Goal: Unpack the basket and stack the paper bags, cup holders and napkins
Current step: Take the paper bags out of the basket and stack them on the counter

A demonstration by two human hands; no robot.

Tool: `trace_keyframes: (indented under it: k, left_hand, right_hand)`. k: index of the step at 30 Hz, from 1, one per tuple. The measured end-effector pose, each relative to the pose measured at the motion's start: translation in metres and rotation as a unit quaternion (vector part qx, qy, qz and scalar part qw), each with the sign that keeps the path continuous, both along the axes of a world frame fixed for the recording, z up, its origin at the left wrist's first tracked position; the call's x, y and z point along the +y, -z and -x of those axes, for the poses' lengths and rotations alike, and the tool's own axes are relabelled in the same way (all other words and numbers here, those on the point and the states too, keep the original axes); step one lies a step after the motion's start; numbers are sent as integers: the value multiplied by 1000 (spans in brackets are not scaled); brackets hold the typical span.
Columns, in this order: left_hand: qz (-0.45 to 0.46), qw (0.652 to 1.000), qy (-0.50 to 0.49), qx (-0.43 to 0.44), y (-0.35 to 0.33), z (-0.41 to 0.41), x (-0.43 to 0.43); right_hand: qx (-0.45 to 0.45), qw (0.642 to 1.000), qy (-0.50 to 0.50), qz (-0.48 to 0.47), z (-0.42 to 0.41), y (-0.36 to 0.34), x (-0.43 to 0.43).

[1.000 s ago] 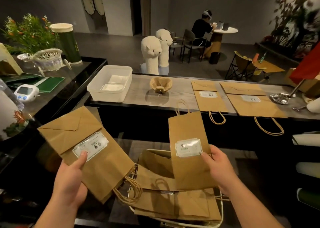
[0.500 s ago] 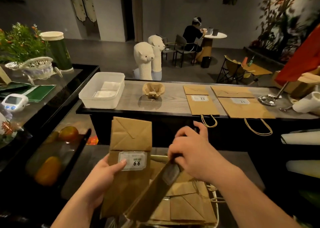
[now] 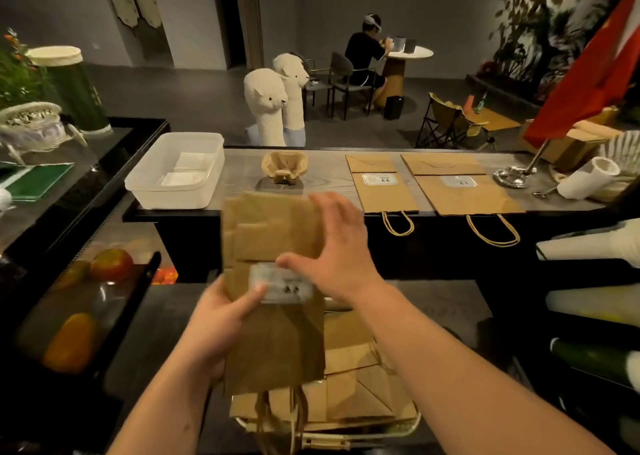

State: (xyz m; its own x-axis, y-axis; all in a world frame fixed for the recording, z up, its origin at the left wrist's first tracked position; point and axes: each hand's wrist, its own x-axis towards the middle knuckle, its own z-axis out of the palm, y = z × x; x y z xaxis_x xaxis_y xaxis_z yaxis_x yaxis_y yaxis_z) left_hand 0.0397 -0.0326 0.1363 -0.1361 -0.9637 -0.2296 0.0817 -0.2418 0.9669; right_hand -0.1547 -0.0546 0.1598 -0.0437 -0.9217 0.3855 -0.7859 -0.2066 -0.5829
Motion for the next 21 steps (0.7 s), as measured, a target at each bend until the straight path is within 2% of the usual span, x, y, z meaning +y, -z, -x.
trace_keyframes:
  k: [1,3,5,8,10,12,13,15,17,19,21]
  left_hand:
    - [-12,998,-50,26,-2,-4,-5]
    - [-17,990,-125,69,-6,-17,-12]
    - [-12,980,-164,110,-7,-33,-18]
    - [-17,977,-180,117,-2,-44,-22]
    - [-19,976,-186,111,1,-46,-21]
    - [-27,972,-206,110,4,-47,-20]
    - [-31,969,-217,111,4,-47,-19]
    - [-36,964,-235,115,3,-46,-19]
    - [-31,961,-250,116,0,-47,-18]
    - [-19,957,-266,113,-2,-51,-17]
    - [-9,952,-286,113,-3,-58,-16]
  right_hand:
    - [-111,993,11,-44,10,5,3]
    - [-288,947,44,-135,36,26,13]
    - [-343,918,96,-176,60,53,25]
    - [-334,917,142,-167,77,81,40]
    - [-270,936,126,-187,74,91,48]
    - [-104,964,77,-231,61,105,55]
    - [-15,965,39,-260,52,115,58]
    - [119,936,-32,-330,33,140,63]
    - [191,901,-46,-387,24,163,66]
    - [213,893,-30,-396,23,171,68]
    - [254,902,-30,-349,21,164,70]
